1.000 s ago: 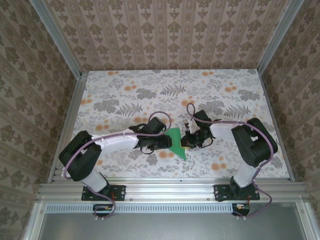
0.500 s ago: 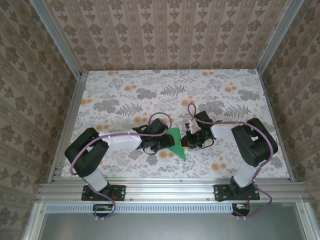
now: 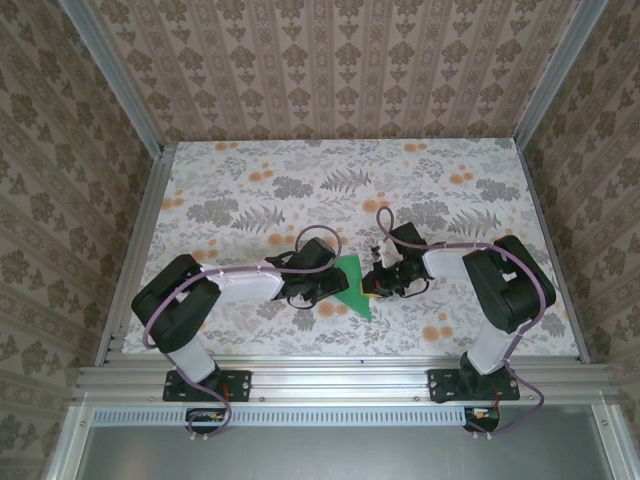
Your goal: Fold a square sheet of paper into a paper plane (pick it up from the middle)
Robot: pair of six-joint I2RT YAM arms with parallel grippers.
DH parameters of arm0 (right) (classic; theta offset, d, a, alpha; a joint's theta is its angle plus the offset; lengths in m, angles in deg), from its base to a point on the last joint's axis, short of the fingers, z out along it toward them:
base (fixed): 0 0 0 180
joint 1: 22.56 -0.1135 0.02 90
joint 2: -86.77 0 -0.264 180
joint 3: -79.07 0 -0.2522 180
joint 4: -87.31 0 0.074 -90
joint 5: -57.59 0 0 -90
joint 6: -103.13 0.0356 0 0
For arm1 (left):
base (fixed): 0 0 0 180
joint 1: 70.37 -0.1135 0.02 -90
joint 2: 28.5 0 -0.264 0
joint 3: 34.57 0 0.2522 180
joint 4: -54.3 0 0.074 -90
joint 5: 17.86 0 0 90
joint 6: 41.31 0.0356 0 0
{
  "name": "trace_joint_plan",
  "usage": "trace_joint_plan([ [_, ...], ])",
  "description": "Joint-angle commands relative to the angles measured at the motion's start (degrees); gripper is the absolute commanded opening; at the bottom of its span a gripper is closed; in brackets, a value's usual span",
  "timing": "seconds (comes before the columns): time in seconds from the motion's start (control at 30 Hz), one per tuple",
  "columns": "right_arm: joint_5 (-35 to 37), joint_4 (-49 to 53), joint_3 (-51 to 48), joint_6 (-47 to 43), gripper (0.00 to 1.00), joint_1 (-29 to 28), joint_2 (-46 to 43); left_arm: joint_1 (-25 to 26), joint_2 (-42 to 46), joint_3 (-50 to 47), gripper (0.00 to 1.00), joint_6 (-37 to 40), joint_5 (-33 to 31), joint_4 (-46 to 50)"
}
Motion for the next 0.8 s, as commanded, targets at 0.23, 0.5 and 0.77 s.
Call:
trace_joint_plan([
  [0.23,4.32,0.65,-3.35,0.29,0.08,0.45,2.29,0.49,-1.65,-0.97,0.43,-1.37,0.38,-5.13],
  [0.5,4.69,0.49,-3.34,0.38,0.08,0.72,2.21,0.46,-0.42,-1.56,0.43,-1.66,0.25,-7.42],
  [0.77,4.56,-0.15,-4.02,0.65,0.08,1.17,1.19,0.25,-0.85,-1.98,0.37,-1.21,1.13,-10.84],
])
